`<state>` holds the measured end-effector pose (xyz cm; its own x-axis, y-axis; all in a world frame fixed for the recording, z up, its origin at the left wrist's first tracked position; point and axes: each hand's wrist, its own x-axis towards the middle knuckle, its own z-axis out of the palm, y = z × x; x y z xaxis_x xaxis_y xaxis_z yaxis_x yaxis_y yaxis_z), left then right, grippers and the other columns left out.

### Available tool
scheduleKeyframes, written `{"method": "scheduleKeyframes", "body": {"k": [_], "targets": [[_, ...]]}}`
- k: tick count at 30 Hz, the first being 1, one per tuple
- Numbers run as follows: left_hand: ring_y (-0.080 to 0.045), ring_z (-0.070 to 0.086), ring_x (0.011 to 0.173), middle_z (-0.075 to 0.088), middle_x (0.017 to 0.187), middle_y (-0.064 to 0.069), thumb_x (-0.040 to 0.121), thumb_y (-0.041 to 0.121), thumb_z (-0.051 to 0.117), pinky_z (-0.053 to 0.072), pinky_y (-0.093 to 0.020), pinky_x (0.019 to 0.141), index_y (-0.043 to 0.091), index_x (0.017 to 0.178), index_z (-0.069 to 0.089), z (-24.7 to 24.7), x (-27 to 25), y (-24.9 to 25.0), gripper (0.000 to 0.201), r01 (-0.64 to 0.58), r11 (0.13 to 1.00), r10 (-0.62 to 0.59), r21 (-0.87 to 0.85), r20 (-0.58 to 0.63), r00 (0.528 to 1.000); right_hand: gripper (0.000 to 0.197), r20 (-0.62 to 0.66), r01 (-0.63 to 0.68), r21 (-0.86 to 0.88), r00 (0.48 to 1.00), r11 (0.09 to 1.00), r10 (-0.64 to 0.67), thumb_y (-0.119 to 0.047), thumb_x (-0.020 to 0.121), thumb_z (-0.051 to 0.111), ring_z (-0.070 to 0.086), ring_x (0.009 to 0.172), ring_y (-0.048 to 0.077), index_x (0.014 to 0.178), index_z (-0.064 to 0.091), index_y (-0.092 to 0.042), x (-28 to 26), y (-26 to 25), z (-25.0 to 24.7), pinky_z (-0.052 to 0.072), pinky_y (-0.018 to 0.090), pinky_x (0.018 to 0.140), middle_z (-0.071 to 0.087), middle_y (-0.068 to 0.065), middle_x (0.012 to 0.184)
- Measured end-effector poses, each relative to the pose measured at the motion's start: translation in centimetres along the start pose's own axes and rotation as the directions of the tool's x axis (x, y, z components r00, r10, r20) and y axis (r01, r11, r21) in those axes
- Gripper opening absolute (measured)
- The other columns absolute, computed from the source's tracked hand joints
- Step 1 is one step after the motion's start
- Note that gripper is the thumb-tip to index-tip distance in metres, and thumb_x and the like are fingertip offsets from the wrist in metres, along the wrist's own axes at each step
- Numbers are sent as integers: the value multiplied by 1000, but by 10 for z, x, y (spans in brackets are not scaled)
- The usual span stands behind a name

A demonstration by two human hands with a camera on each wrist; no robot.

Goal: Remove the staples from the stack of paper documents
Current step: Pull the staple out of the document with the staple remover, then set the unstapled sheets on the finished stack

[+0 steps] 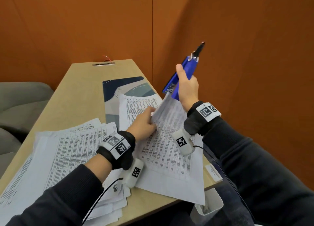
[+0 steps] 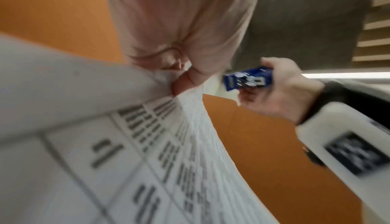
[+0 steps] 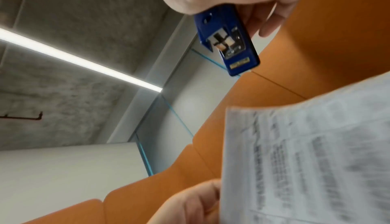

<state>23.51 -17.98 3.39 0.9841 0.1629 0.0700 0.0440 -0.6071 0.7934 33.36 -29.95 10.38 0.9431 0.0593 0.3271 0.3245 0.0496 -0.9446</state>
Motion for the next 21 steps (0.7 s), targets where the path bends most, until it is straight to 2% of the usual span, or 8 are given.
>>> {"method": "scheduleKeyframes", "body": {"k": [4, 8, 10, 14, 15, 17, 19, 21], "targets": [[-18, 59, 90, 60, 108, -4, 93, 10, 49, 48, -30, 74, 14, 110, 52, -27, 23, -24, 19, 95, 982, -139, -160, -292, 946, 30, -205, -11, 273, 976, 962, 69, -41, 98, 54, 47, 47, 4, 76, 45, -23, 13, 4, -16, 43, 22, 54, 44, -11, 58], [-31, 61, 93, 62, 105, -10, 86, 6, 45, 51, -44, 79, 8, 103, 55, -75, 79, -34, 21, 108, 970, -198, -218, -448, 872, 26, -195, -137, 327, 958, 935, 209, -47, 97, 52, 50, 57, 7, 86, 48, -24, 23, 19, -25, 47, 23, 58, 46, -7, 68], [-36, 62, 94, 64, 103, -15, 83, 9, 44, 52, -50, 82, 5, 104, 58, -91, 108, -47, 25, 172, 968, -236, -181, -447, 863, 29, -174, -192, 310, 951, 931, 255, -48, 97, 51, 47, 56, 8, 83, 45, -24, 24, 31, -24, 45, 21, 57, 43, -7, 66], [-32, 59, 90, 60, 90, -14, 84, 4, 49, 51, -45, 84, 7, 92, 59, -89, 130, -81, 14, 322, 942, -334, -96, -360, 871, 31, -112, -321, 266, 926, 909, 360, -50, 95, 53, 44, 56, 9, 81, 44, -24, 18, 52, -13, 42, 22, 58, 41, -6, 67], [-33, 60, 90, 58, 88, -15, 80, 6, 51, 51, -47, 86, 5, 93, 59, -88, 131, -96, 15, 370, 923, -384, -108, -328, 863, 30, -86, -361, 261, 915, 895, 394, -50, 95, 54, 46, 58, 9, 83, 45, -24, 16, 56, -8, 43, 22, 59, 43, -5, 69], [-40, 62, 99, 60, 100, -26, 78, 9, 52, 51, -52, 87, -5, 108, 57, -90, 129, -127, 34, 441, 881, -473, -171, -324, 819, 26, -21, -428, 255, 894, 867, 447, -50, 94, 55, 55, 66, 9, 90, 50, -25, 9, 62, 5, 45, 24, 62, 53, -4, 77], [-37, 60, 105, 59, 103, -22, 84, 7, 55, 50, -42, 90, 0, 110, 57, -100, 108, -134, 28, 444, 854, -518, -272, -350, 781, 26, 78, -485, 257, 872, 836, 483, -49, 93, 58, 59, 72, 11, 98, 54, -24, -1, 65, 24, 49, 26, 65, 59, -2, 83], [-28, 54, 100, 54, 105, -14, 88, 6, 56, 44, -34, 87, 4, 110, 59, -115, 68, -123, 21, 422, 822, -551, -382, -348, 758, 25, 216, -554, 288, 832, 781, 511, -44, 93, 60, 64, 79, 16, 104, 57, -22, -17, 68, 50, 56, 34, 78, 64, 1, 88]]}}
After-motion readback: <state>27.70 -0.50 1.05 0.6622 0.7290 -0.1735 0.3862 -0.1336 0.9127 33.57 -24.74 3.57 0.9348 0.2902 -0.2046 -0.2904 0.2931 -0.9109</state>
